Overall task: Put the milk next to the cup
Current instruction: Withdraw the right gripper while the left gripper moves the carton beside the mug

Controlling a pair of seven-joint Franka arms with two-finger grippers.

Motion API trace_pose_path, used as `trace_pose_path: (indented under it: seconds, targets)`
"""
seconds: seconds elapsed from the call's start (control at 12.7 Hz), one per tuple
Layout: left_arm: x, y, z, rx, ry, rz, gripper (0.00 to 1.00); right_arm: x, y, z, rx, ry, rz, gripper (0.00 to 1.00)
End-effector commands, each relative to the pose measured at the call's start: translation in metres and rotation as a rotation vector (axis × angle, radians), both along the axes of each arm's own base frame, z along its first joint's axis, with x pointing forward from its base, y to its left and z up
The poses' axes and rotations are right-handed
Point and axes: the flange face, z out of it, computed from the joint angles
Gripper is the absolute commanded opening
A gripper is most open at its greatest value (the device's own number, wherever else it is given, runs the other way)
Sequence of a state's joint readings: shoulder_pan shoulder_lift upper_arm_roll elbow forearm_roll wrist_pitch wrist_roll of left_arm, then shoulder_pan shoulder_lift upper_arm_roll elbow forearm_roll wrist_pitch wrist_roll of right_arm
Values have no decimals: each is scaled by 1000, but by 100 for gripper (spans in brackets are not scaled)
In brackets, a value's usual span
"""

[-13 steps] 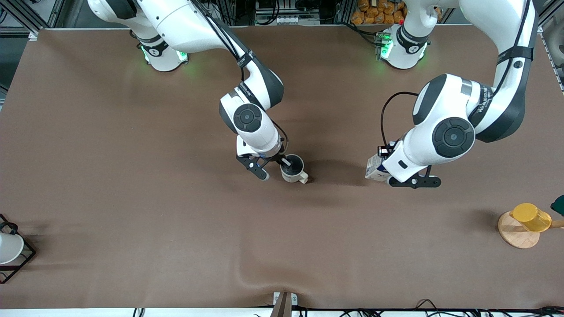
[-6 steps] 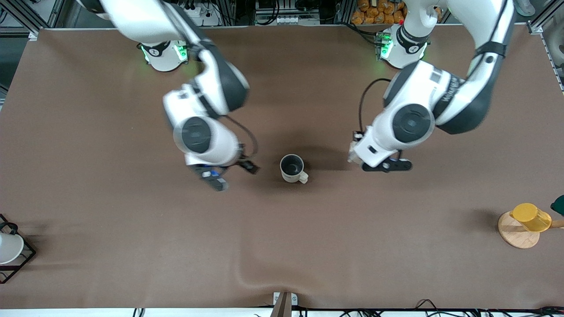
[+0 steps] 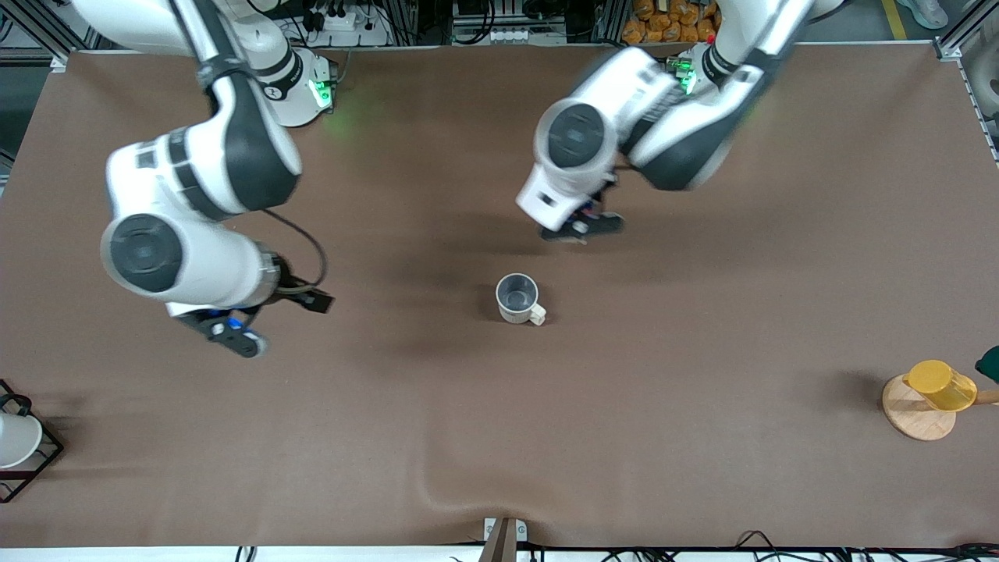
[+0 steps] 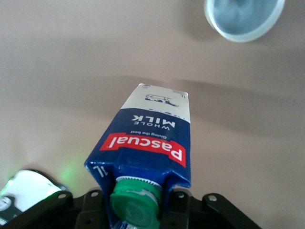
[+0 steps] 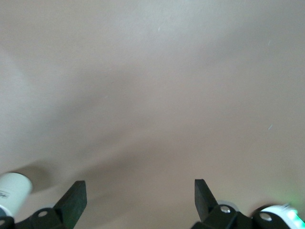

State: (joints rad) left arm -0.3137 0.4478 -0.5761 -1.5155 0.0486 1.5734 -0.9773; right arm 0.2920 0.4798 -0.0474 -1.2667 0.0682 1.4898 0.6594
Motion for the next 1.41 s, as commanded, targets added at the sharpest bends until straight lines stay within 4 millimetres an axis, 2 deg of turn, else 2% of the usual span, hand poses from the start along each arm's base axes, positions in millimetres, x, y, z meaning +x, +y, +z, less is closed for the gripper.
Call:
trace_pose_path:
  seconds: [0.0, 0.08, 0.16, 0.31, 0.47, 0.71, 0.86, 1.02, 1.26, 1.34]
  targets:
    - [-31, -52, -23, -4, 22, 31, 0, 6, -76, 2, 55, 23, 123, 100]
    - [-38, -66, -32, -12, 2, 51, 0, 8, -104, 0, 77, 31, 158, 100]
    - [-27, -67, -34, -46, -29, 93, 0, 9, -130, -4, 101, 37, 203, 100]
    - [-22, -72, -43, -68, -45, 103, 0, 10, -175, -5, 137, 30, 250, 100]
    - [-19, -73, -65, -34, -76, 80, 0, 8, -200, 9, 145, -5, 258, 100]
    - [-13, -70, -71, -6, -116, 83, 0, 1, -239, 22, 175, -38, 288, 100]
    - [-2, -65, -75, -12, -140, 97, 0, -15, -234, 51, 180, -76, 283, 100]
    - [5, -64, -79, -26, -153, 92, 0, -50, -225, 91, 169, -155, 289, 100]
    - [12, -58, -82, -22, -166, 86, 0, -116, -215, 107, 153, -279, 291, 100]
    - [16, -56, -83, -23, -170, 89, 0, -126, -215, 115, 151, -281, 292, 100]
